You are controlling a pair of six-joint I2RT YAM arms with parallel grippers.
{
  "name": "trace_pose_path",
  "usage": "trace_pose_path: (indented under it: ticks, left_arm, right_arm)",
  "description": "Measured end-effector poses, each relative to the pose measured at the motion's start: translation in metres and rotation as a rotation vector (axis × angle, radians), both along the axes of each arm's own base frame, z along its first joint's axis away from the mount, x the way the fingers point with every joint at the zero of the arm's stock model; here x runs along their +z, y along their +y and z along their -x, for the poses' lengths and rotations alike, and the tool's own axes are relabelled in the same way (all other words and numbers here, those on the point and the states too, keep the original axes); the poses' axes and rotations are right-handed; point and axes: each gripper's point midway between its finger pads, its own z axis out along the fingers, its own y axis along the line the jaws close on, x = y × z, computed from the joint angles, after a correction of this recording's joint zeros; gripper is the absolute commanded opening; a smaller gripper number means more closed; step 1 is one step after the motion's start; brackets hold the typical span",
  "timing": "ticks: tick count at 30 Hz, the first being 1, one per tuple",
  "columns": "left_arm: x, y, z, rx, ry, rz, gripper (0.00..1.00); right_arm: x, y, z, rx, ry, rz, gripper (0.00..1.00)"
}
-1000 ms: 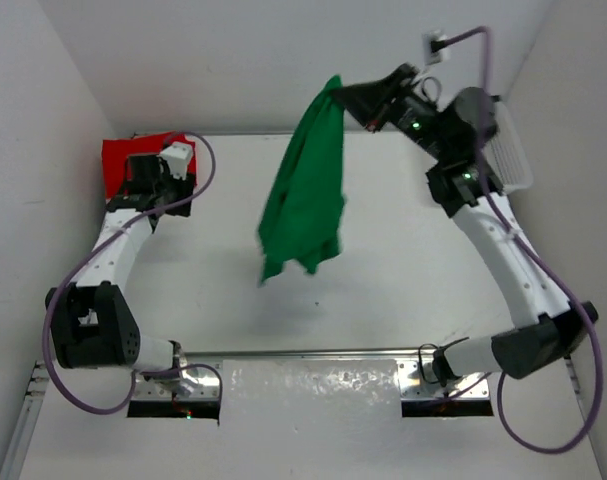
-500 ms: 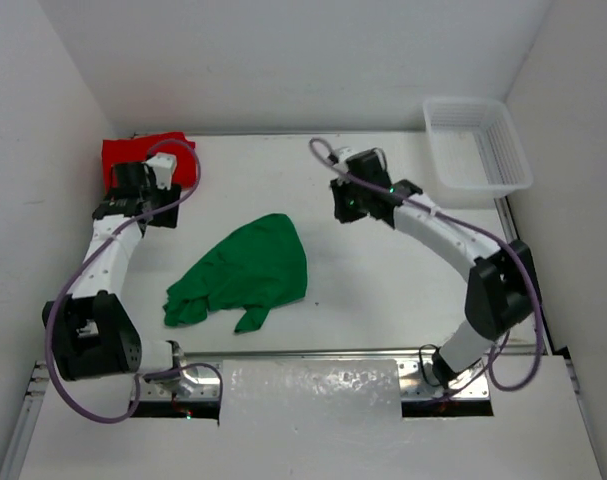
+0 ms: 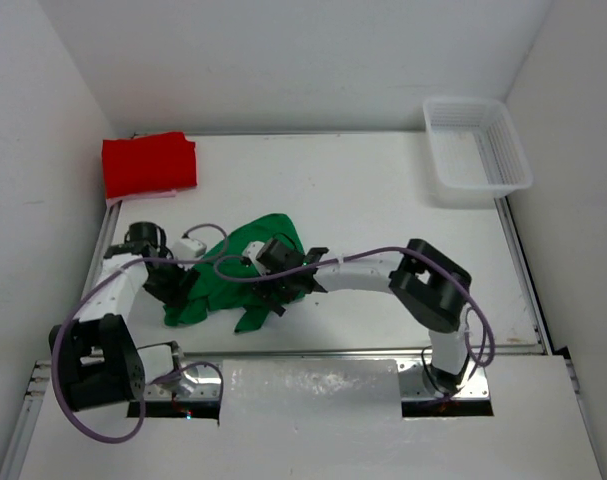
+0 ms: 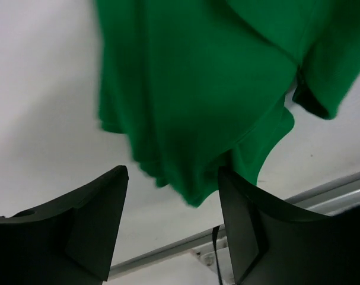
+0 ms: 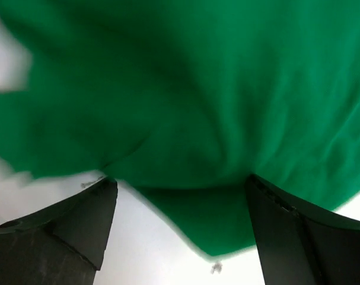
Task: Fold and stack the t-shirts
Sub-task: Flatten out the tshirt
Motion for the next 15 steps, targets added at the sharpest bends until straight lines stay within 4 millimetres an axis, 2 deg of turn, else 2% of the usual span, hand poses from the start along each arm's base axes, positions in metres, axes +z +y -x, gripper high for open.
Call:
trace_pose_path:
  ticks: [1, 2, 3, 4, 5, 6, 8, 10, 12, 15]
  left_arm:
    - [-0.012, 0.0, 0.007, -0.012, 0.02, -0.015, 0.61]
    - [-0.025, -0.001, 0.015, -0.026, 0.044, -0.036, 0.6]
    - [-0.036, -0.002, 0.022, -0.035, 0.064, -0.051, 0.58]
    - [-0.044, -0.002, 0.027, -0.035, 0.072, -0.065, 0.53]
    - [-0.05, -0.004, 0.029, -0.035, 0.076, -0.073, 0.42]
    - [-0.05, -0.005, 0.028, -0.029, 0.071, -0.079, 0.21]
    - [-0.048, -0.007, 0.013, -0.014, 0.011, -0.084, 0.0]
    - [-0.045, -0.009, 0.001, 0.008, -0.04, -0.078, 0.0]
    - [-0.038, -0.012, -0.009, 0.025, -0.088, -0.063, 0.0]
    - [-0.005, -0.02, -0.034, 0.038, -0.195, -0.027, 0.0]
  right_arm:
    - [-0.011, -0.003, -0.004, -0.026, -0.002, 0.024, 0.82]
    - [-0.022, -0.005, -0.006, -0.061, 0.007, 0.037, 0.74]
    - [-0.02, -0.002, -0.012, -0.079, -0.01, 0.026, 0.62]
    - [-0.019, 0.0, -0.02, -0.108, -0.03, 0.013, 0.23]
    - [-0.021, 0.001, -0.023, -0.133, -0.027, -0.002, 0.04]
    - [-0.021, 0.0, -0.026, -0.159, -0.042, -0.017, 0.0]
    - [-0.02, -0.007, -0.029, -0.218, -0.057, -0.062, 0.0]
    - [-0.019, -0.022, -0.025, -0.257, -0.058, -0.083, 0.0]
    - [-0.016, -0.046, -0.018, -0.3, -0.05, -0.083, 0.0]
    - [0.006, -0.071, -0.012, -0.33, -0.06, -0.087, 0.0]
